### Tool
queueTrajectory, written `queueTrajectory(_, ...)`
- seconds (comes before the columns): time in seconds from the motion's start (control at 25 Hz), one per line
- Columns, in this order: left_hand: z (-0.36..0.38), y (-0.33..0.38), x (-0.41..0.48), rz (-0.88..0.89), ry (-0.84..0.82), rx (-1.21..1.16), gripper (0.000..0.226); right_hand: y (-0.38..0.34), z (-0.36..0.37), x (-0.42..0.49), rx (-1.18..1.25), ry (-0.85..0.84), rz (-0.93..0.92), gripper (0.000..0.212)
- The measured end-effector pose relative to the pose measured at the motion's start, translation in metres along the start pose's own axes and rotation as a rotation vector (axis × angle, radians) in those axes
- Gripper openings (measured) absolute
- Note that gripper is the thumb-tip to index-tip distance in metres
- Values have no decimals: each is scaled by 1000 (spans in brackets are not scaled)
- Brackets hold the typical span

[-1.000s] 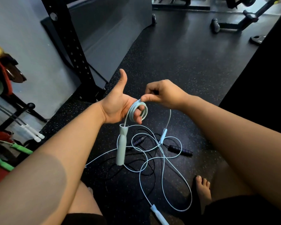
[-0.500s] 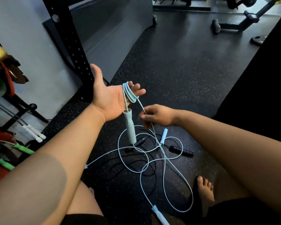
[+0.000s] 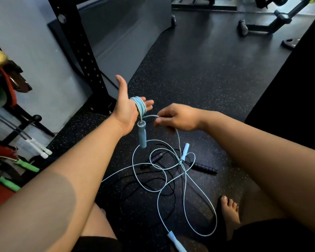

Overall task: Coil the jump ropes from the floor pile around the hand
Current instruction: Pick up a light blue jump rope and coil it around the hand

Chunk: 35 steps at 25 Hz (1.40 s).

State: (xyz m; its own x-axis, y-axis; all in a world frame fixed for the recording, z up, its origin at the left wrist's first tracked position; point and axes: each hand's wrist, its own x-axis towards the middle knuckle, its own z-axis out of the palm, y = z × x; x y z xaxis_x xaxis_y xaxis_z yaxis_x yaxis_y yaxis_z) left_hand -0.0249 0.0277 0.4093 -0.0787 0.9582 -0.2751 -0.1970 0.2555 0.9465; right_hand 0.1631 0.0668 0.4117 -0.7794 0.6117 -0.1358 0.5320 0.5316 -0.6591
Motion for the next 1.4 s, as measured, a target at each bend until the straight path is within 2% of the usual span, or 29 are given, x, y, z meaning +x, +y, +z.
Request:
queueTrajectory(0.16,9,-1,-9,-127,-311,293,136,-1,-17,-7,-57,147,-59,30)
queueTrajectory(0.24,13,0,-16,-189,-441,341,134,3,-20,-8,-54,210,-95,28)
queueTrajectory(0.32,14,2,-20,-266,-525,302,126,8,-22,-8,29,252,-107,29)
queueTrajectory(0.44,13,7,-22,-294,-608,128,119,19,-21,-5,173,313,-63,46)
queueTrajectory(0.56,13,12,-24,-254,-560,-18,116,29,-8,-3,288,280,47,63)
queueTrajectory(0.68,11,13,-24,-199,-462,-163,113,33,6,-1,325,237,113,58)
queueTrajectory(0.8,3,17,-21,-107,-350,-354,106,40,10,0,150,187,160,54)
queueTrajectory(0.92,-6,24,-18,0,-291,-580,104,50,17,0,-44,26,198,33)
queueTrajectory(1.0,-9,27,-17,61,-258,-702,111,46,23,1,-117,-60,185,23)
queueTrajectory(1.12,-11,28,-12,150,-174,-845,124,30,27,3,-113,-144,166,25)
queueTrajectory(1.2,-9,28,-10,190,-129,-866,119,13,28,3,-190,-170,138,28)
queueTrajectory(1.28,-9,28,-7,188,-59,-811,118,-3,26,2,-308,-123,41,32)
queueTrajectory(1.4,-8,21,-1,128,3,-541,132,-22,13,0,-332,17,-94,36)
